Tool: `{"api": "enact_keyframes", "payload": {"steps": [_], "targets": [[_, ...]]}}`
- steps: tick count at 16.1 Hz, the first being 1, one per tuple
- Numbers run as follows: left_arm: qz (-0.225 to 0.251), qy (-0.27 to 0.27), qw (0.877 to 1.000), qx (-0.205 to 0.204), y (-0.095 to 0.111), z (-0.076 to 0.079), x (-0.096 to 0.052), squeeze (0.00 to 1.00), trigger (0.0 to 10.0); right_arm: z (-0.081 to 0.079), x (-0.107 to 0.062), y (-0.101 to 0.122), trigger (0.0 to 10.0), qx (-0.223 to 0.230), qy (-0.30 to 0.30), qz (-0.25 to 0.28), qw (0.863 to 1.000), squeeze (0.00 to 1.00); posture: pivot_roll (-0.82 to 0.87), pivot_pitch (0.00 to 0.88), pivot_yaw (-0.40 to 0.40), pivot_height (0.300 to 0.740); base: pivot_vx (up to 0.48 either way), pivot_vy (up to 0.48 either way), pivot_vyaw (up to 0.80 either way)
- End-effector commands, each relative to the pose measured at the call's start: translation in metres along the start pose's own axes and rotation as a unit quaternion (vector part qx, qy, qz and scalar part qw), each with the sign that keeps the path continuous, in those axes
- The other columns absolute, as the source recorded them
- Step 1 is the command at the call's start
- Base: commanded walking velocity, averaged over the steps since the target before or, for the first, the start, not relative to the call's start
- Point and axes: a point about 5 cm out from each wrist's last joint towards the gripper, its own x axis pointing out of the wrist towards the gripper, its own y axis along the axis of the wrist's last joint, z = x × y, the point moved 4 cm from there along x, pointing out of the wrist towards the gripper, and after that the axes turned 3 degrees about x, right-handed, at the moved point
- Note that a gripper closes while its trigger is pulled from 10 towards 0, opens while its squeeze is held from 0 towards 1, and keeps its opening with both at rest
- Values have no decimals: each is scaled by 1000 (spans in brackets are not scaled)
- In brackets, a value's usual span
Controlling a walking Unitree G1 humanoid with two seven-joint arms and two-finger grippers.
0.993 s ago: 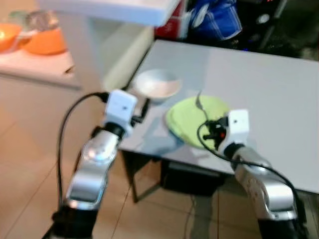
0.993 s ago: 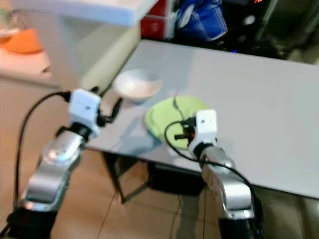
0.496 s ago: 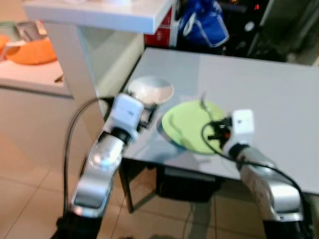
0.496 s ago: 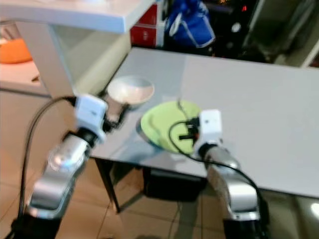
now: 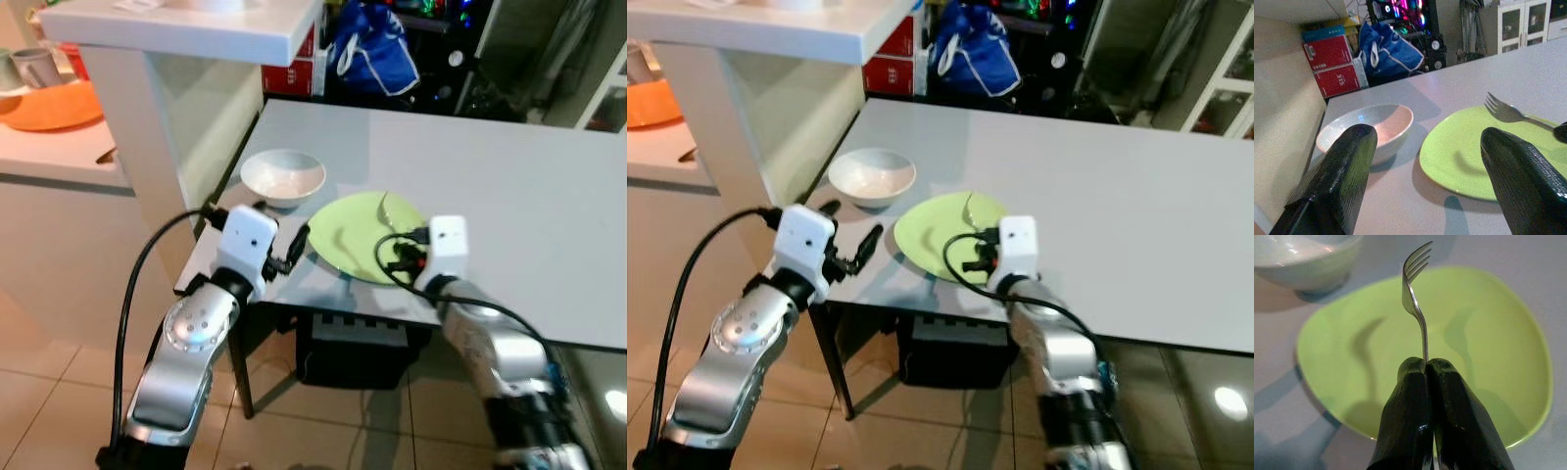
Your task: Setting the table
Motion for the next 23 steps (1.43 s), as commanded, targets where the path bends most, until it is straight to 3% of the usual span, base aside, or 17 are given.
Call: {"api": "enact_keyframes", "payload": {"steps": [1, 6, 11, 15, 23], "targets": [[5, -7, 1000, 3, 4, 2, -2, 0, 10000, -1, 8, 10, 10000, 6, -4, 17, 1000, 0, -17, 0, -37, 740, 0, 0, 0], [-7, -13, 1000, 5, -2, 2, -10, 0, 10000, -21, 29, 10, 10000, 36, 8, 47, 998, 0, -2, 0, -40, 740, 0, 0, 0], [-16, -16, 1000, 5, -5, 2, -17, 0, 10000, -27, 42, 11, 10000, 59, -8, 69, 996, 0, 21, 0, -46, 740, 0, 0, 0], [-19, -18, 1000, 4, -5, 1, -20, 0, 10000, -40, 50, 7, 10000, 55, 1, 64, 996, 0, 33, 0, -50, 740, 0, 0, 0], [-63, -113, 991, -20, -17, 25, -39, 0, 10000, -50, 60, 4, 10000, 43, -18, 49, 998, 0, 51, 0, -50, 740, 0, 0, 0]]}}
